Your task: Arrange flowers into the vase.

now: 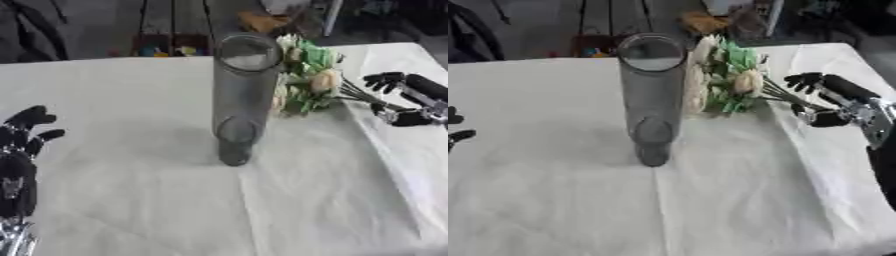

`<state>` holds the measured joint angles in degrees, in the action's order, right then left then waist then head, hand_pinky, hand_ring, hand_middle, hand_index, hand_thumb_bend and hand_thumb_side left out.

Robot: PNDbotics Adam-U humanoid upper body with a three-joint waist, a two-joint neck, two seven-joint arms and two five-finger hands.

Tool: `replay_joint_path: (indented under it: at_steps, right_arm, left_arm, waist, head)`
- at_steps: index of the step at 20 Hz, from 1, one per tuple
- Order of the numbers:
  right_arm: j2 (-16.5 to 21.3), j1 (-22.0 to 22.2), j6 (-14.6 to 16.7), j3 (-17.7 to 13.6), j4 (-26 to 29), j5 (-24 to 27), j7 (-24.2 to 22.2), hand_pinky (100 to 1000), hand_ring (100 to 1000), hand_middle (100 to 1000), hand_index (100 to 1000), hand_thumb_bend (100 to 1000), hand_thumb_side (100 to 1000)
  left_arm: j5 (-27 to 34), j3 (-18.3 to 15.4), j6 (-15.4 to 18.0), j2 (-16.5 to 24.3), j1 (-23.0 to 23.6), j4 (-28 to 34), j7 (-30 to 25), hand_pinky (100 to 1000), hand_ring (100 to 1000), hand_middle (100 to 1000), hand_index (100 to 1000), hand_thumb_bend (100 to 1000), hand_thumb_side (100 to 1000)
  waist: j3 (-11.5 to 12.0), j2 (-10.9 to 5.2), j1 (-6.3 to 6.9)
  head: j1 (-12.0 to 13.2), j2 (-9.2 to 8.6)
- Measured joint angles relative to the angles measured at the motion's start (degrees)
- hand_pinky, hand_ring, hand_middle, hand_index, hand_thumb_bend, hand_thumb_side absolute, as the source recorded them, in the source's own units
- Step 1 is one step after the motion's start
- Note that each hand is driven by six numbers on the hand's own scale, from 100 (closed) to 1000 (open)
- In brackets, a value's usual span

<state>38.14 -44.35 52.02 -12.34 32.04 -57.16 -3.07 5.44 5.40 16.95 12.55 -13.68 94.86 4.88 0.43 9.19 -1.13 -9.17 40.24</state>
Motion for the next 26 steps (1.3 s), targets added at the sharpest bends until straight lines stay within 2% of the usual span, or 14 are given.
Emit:
replay_joint_path:
  at_steps: [26]
  right_arm:
    - [0.81, -1.59, -0.97, -0.53, -5.08, -4.68, 5.90, 669, 756, 784, 952, 176, 100]
  left_arm:
    - [0.07, 0.03, -0.05, -0.46, 0.00, 0.00, -0.07, 712, 932, 635, 794, 963, 768]
  waist:
    - [0.82, -0.33, 0.11]
  head:
    - [-0.31, -0.02]
